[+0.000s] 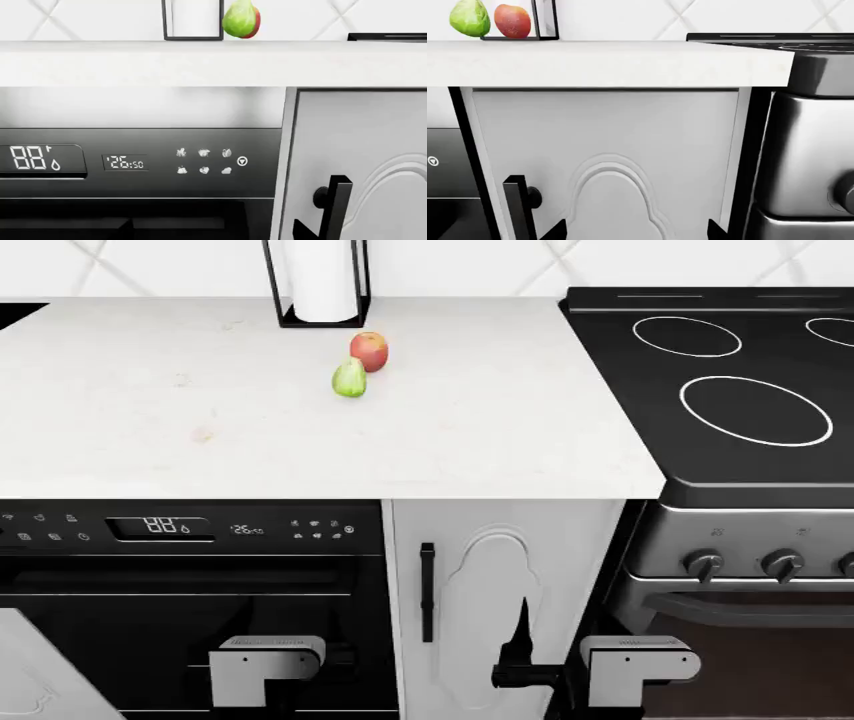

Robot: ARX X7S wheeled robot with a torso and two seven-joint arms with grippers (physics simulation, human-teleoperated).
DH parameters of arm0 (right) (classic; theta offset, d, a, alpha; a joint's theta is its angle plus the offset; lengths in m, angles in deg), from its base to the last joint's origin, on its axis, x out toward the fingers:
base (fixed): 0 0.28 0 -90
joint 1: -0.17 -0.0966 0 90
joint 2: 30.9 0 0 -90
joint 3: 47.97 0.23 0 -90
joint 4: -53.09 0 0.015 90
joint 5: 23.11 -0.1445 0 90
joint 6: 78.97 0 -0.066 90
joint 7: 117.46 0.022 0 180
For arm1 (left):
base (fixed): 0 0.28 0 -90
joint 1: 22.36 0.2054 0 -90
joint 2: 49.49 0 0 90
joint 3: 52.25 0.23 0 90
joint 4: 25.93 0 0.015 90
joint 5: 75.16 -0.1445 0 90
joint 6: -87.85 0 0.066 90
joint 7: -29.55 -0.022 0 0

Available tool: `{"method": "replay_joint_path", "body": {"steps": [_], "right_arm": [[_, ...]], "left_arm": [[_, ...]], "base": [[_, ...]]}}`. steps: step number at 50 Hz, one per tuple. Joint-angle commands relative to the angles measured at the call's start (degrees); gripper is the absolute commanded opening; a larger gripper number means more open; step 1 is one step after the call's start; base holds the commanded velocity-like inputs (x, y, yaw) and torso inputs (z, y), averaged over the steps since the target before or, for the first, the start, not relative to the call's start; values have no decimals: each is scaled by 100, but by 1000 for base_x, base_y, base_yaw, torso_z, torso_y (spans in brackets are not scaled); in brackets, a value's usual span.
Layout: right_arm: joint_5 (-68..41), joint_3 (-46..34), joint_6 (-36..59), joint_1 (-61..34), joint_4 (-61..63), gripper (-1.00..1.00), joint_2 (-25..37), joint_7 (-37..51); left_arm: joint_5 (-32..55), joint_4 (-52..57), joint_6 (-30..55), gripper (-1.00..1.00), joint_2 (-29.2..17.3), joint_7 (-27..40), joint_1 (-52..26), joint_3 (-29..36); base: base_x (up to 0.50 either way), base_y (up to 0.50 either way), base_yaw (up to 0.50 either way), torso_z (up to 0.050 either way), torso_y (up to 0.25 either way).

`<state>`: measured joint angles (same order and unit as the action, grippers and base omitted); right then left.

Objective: Pick the brussel sprout, peach from the counter and place them in the cabinet. Then close the cabinet.

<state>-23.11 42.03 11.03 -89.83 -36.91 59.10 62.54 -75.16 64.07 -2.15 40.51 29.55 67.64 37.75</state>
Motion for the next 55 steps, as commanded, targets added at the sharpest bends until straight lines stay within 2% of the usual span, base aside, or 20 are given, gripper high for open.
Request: {"method": "replay_joint_path", "body": {"steps": [1, 8, 12, 22, 29, 40, 49, 55], "right_arm": [[-66, -116, 17, -10, 13, 100, 94, 118], [-197, -224, 130, -99, 150, 100, 234, 262], [-237, -242, 133, -202, 103, 100, 302, 329], [-286, -352, 1040, -417, 1027, 100, 448, 455], [-398, -383, 1755, -609, 1669, 100, 558, 477], [-742, -351, 2755, -1181, 2310, 100, 760, 342], [-1098, -288, 3485, -1835, 2693, 100, 907, 179], [-1505, -140, 4031, -2268, 2996, 100, 1056, -43]], "left_arm": [[120, 29, 24, 100, -92, 63, -3, 119], [132, 117, -97, 100, -259, 160, -163, 351], [-80, 1746, 866, 100, -287, 373, 381, 531], [-164, 3405, 2475, 100, -362, 498, 179, 769], [-125, 4016, 3512, 100, -373, 486, -439, 852], [205, 4470, 5386, 100, -361, 335, -2072, 626], [726, 4806, 6885, 100, -529, -134, -3272, 432], [1163, 4913, 7958, 100, -594, -573, -4142, -51]], "base": [[0, 0, 0, 0, 0], [0, 0, 0, 0, 0], [0, 0, 0, 0, 0], [0, 0, 0, 49, 0], [0, 0, 0, 50, 0], [0, 0, 0, 50, 0], [0, 0, 0, 50, 0], [0, 0, 0, 50, 0]]}}
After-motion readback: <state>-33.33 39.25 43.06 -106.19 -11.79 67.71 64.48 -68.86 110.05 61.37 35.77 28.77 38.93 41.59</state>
